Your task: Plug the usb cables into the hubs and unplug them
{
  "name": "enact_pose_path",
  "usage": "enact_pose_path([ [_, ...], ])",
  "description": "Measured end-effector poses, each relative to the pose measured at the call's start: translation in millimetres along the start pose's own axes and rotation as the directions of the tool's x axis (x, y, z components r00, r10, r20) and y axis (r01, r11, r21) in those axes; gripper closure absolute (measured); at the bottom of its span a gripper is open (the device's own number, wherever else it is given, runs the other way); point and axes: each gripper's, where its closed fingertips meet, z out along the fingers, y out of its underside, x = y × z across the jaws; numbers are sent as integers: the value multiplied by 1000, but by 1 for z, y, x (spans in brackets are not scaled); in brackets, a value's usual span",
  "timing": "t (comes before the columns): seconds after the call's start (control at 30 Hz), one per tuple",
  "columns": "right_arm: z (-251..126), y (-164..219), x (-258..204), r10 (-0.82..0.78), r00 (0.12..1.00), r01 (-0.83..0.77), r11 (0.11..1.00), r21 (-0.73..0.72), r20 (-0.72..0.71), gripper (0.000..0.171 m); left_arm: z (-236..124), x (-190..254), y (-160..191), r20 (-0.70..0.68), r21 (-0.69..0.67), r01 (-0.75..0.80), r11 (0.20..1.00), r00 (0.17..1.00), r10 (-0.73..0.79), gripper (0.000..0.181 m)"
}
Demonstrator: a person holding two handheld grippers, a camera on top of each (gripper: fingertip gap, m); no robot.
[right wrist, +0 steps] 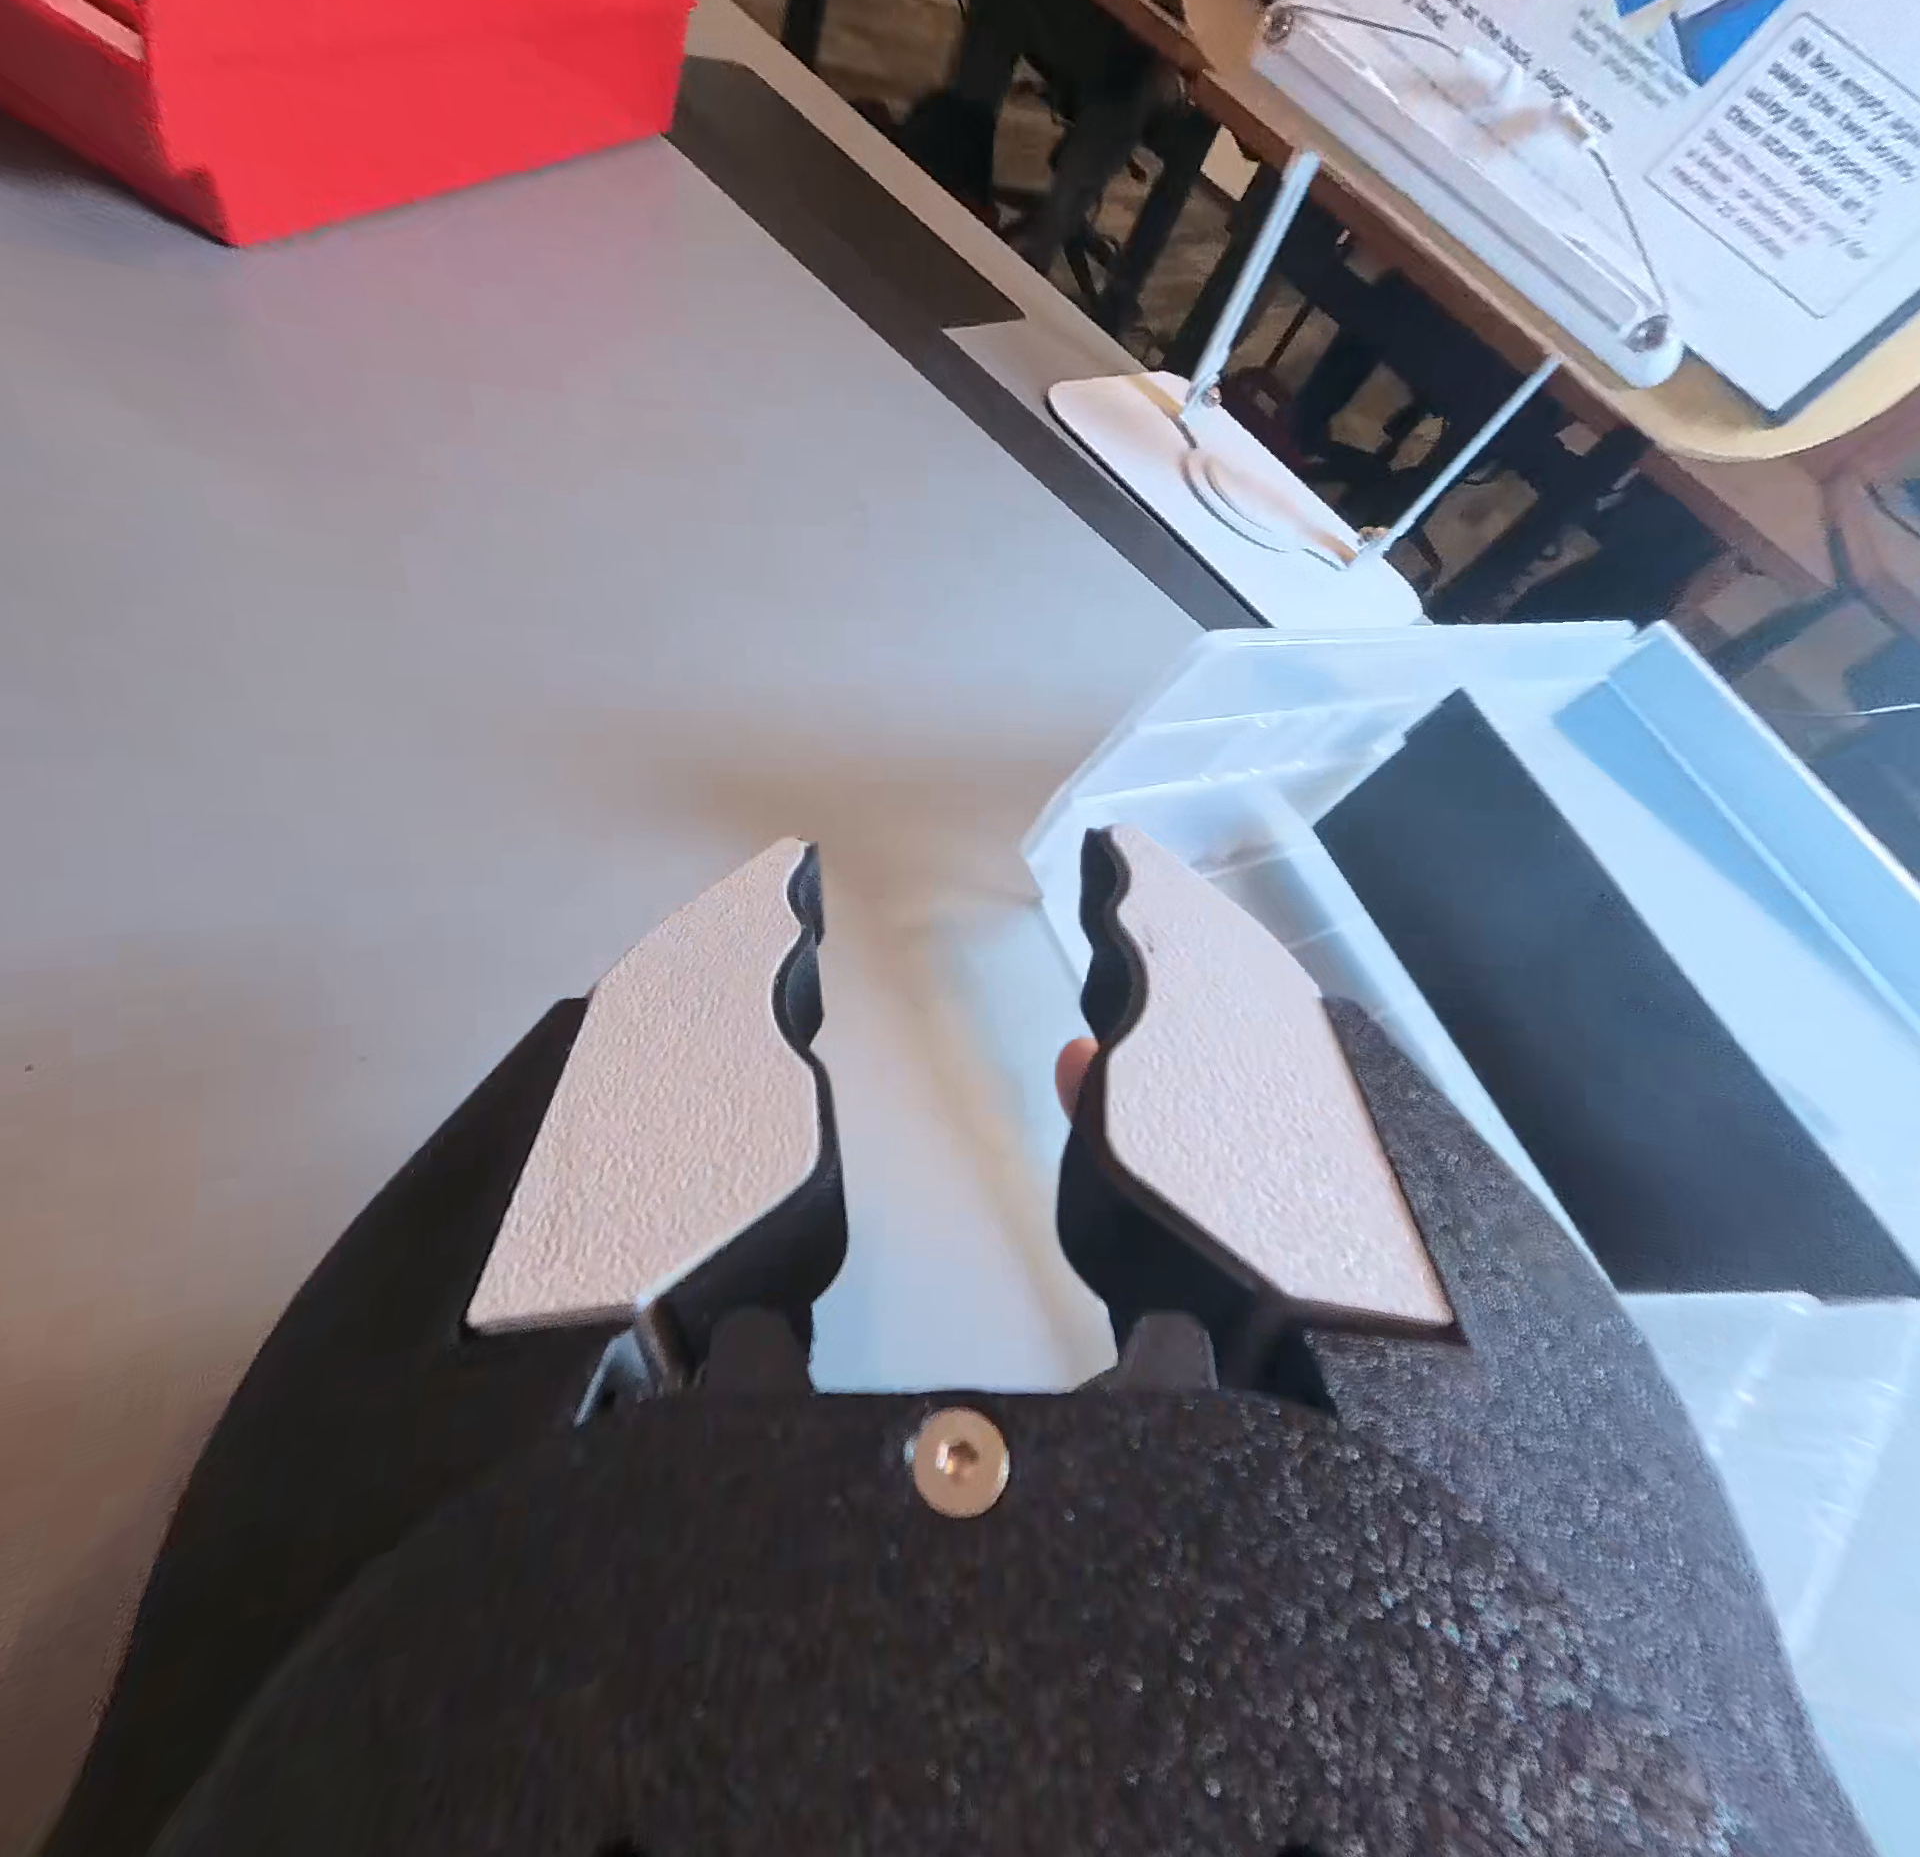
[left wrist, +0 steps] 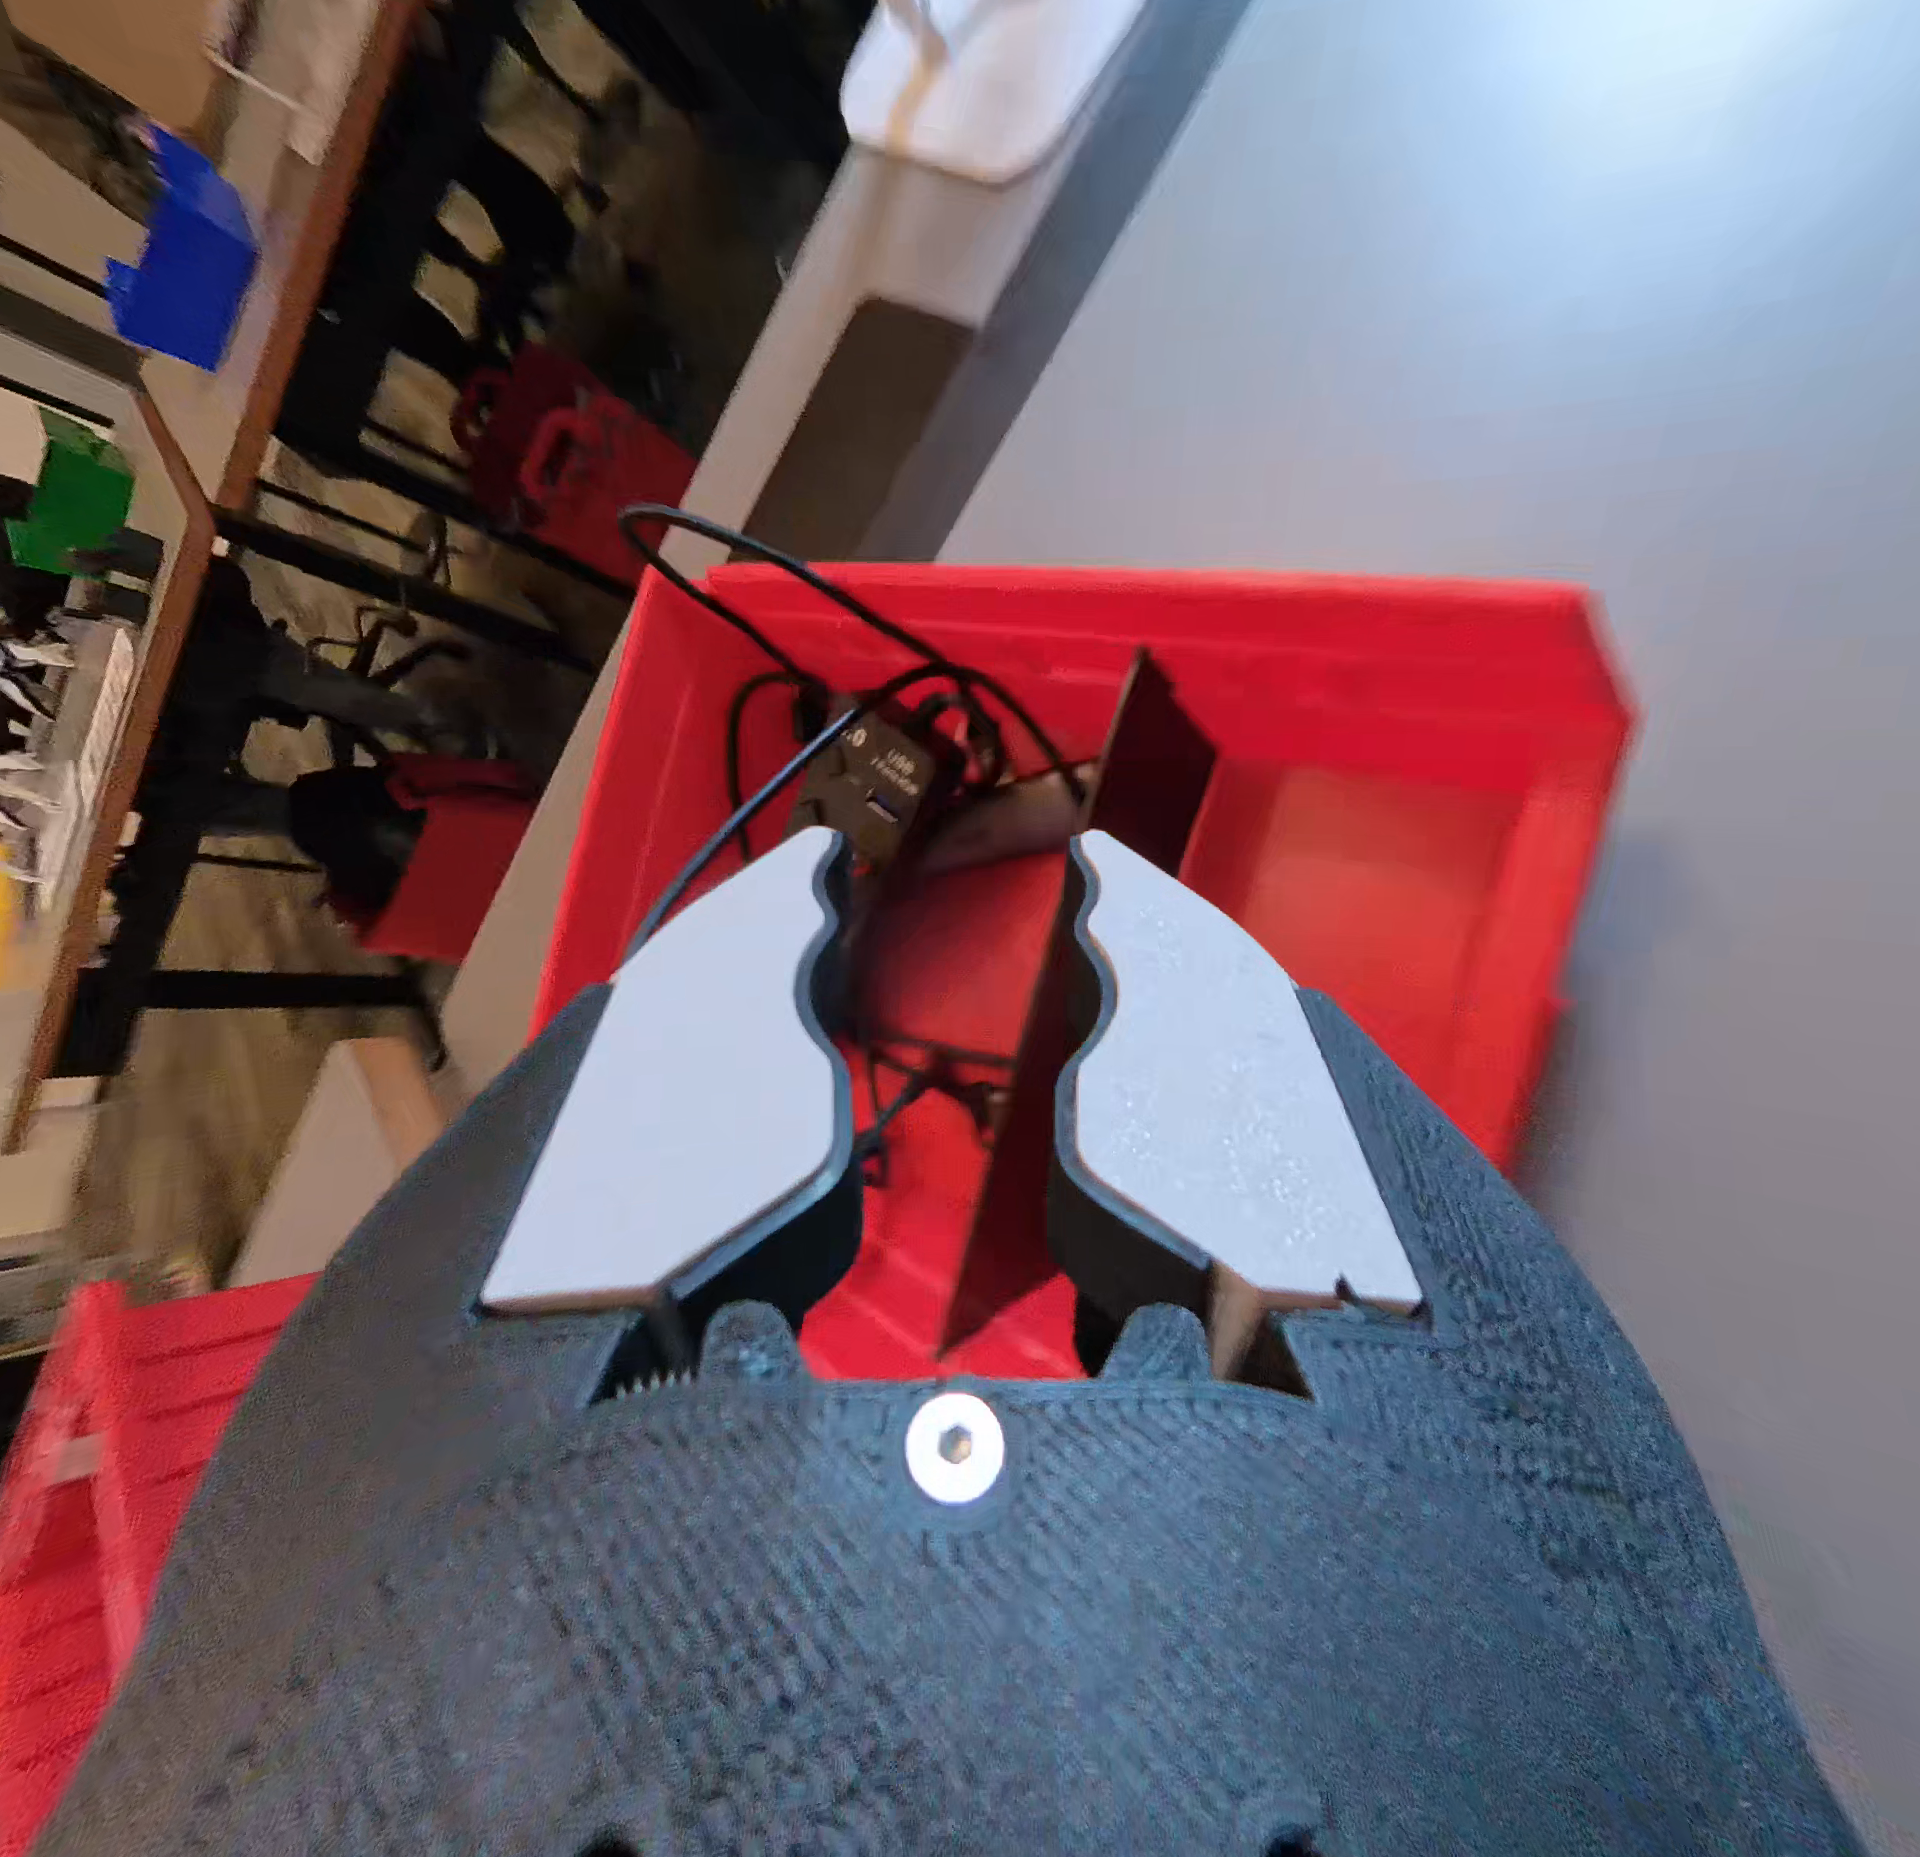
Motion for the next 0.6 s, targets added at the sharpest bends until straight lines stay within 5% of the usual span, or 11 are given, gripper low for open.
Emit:
enact_pose_path([
  [0.27, 10, 26, -17, -16, 999, 18, 999, -41, 49, 128, 90, -28, 37, -180, -448, -372, 813, 928, 325, 141],
  [0.6, 12, 29, -25, 11, 995, -7, 999, -38, 98, 131, 145, -28, 63, -338, -530, -493, 691, 869, 361, 116],
])
